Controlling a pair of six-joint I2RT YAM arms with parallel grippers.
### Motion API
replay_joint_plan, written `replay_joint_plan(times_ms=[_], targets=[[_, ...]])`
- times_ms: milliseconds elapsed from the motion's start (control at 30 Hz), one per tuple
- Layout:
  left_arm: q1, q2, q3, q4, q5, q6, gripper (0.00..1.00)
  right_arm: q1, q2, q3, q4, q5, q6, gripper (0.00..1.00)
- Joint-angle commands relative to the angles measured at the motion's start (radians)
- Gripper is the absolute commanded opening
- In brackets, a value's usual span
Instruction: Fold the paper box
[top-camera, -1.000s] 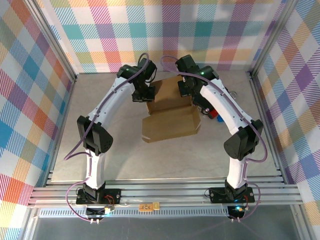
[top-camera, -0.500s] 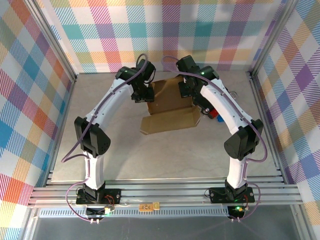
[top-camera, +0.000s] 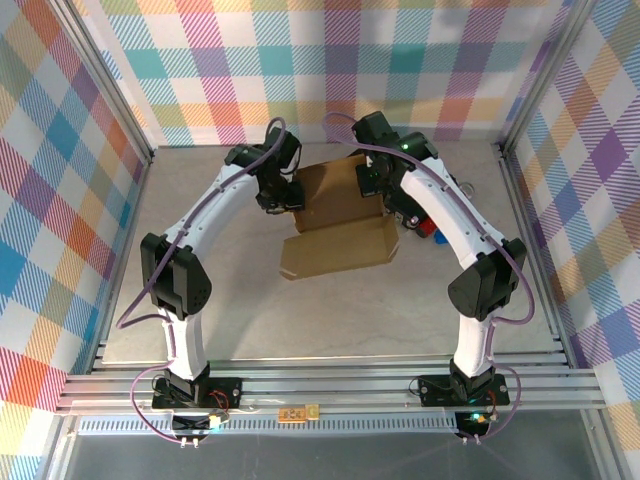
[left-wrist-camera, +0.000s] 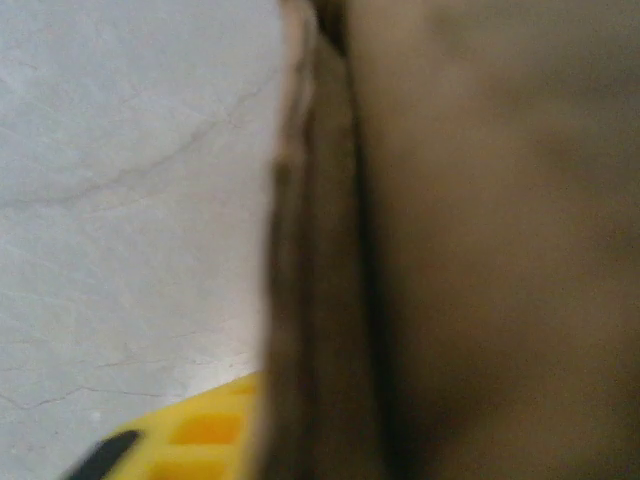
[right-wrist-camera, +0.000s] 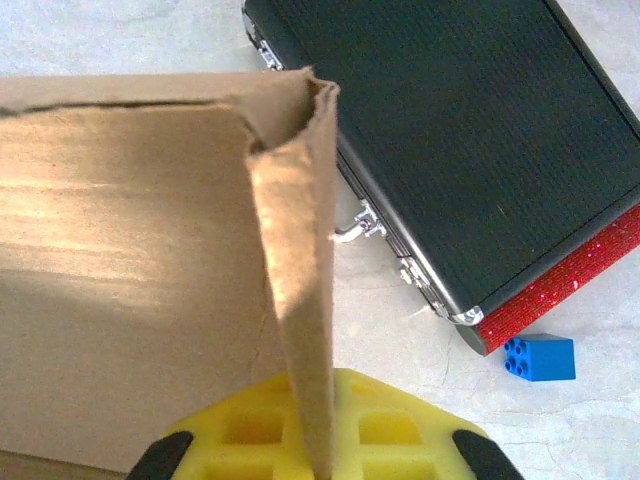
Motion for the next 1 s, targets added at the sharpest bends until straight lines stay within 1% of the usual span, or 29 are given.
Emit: replay_joint_plan(times_ms=[0,33,167,333,400,467,500,667,767,833,900,967], targets=[[0.002,-0.046,-0.021,0.006,-0.018,-0.012,0.05,-0.006,-0.008,-0.003,-0.019,0.002,0.001,0.00],[0.002,-0.050,-0.017,0.001,-0.034,-0.019,0.00,-0.006,-0.007,-0.006,-0.019,0.007,-0.001,0.00],[0.001,-0.034,0.047,-0.061,-0.101,-0.045,0.00,-0.005,-0.006,-0.013,-0.030,0.049,-0.015,0.00],[-0.011,-0.005,0.108,-0.116,-0.140,-0.061,0.00,0.004,0.003,-0.004,-0.053,0.109,-0.019,0.00],[-0.014,-0.004,0.122,-0.117,-0.135,-0.068,0.00,0.005,0.004,-0.005,-0.056,0.091,-0.014,0.00],[-0.014,0.002,0.146,-0.127,-0.134,-0.071,0.00,0.005,-0.004,-0.013,-0.044,0.039,-0.018,0.00],[-0.015,0.007,0.155,-0.133,-0.134,-0.070,0.00,0.005,-0.007,-0.011,-0.044,0.023,-0.015,0.02],[-0.011,0.021,0.185,-0.154,-0.122,-0.068,0.00,0.003,-0.025,-0.021,-0.042,-0.034,-0.007,0.25],[-0.011,0.023,0.189,-0.157,-0.120,-0.068,0.00,0.003,-0.036,-0.040,-0.036,-0.056,-0.004,0.35],[-0.010,0.023,0.189,-0.157,-0.115,-0.068,0.00,0.002,-0.044,-0.061,-0.023,-0.074,0.006,0.35],[-0.010,0.025,0.191,-0.154,-0.108,-0.068,0.00,-0.004,-0.049,-0.091,-0.003,-0.084,0.020,0.30],[-0.010,0.027,0.197,-0.157,-0.101,-0.066,0.00,-0.011,-0.048,-0.099,0.014,-0.082,0.022,0.29]])
